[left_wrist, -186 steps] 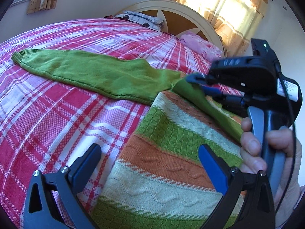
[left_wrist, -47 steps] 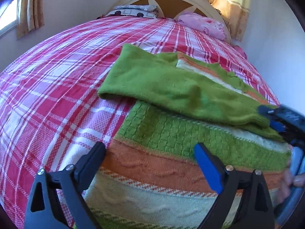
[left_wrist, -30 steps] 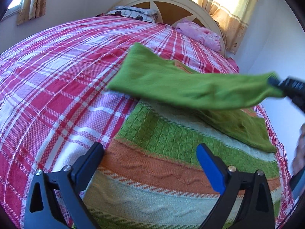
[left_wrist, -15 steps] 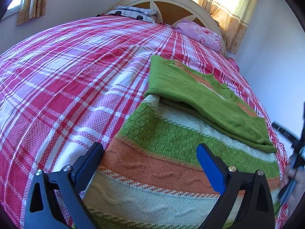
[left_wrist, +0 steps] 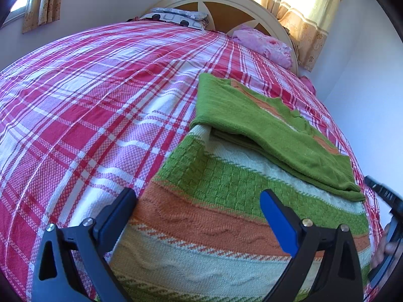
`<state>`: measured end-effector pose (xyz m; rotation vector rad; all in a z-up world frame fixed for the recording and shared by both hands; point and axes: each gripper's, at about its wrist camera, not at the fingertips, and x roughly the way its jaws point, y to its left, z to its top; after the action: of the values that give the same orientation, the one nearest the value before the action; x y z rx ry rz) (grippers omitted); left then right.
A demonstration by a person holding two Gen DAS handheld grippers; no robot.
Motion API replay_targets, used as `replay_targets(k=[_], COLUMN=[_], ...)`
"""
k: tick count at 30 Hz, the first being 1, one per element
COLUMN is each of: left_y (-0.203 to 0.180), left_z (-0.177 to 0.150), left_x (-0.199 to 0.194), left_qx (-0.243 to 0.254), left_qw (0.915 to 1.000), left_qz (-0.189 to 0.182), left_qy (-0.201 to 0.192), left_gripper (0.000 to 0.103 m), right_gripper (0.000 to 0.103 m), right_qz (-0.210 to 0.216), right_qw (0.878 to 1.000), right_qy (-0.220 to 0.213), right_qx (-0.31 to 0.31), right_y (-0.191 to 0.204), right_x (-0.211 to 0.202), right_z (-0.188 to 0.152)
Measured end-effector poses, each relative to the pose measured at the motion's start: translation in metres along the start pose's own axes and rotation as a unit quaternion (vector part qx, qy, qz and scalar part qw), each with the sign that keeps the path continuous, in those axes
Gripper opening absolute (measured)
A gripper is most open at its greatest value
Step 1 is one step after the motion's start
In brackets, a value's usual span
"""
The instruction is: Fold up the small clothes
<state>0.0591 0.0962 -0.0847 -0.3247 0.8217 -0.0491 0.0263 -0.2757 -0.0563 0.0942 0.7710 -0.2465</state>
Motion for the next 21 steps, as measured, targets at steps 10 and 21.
replay_targets(k=[10,21], left_y=[-0.004,-0.003], left_z=[0.001,0.0], left_x=[0.001,-0.001], left_qx=[0.004,0.015], left_qw=[1.0,0.9998], left_qz=[0.001,-0.01], left_qy=[0.004,0.012], left_gripper=[0.103,0.103], right_gripper=[0.008,0.06], right_qz=[-0.004,-0.053], right_qw=[0.995,0.997], right_qy=[0.09,-0.045], right_qx=[-0.03,-0.013], right_y=[0.013,-0.022], right_x=[0.014,-0.128], right_z=[-0.023,-0.088])
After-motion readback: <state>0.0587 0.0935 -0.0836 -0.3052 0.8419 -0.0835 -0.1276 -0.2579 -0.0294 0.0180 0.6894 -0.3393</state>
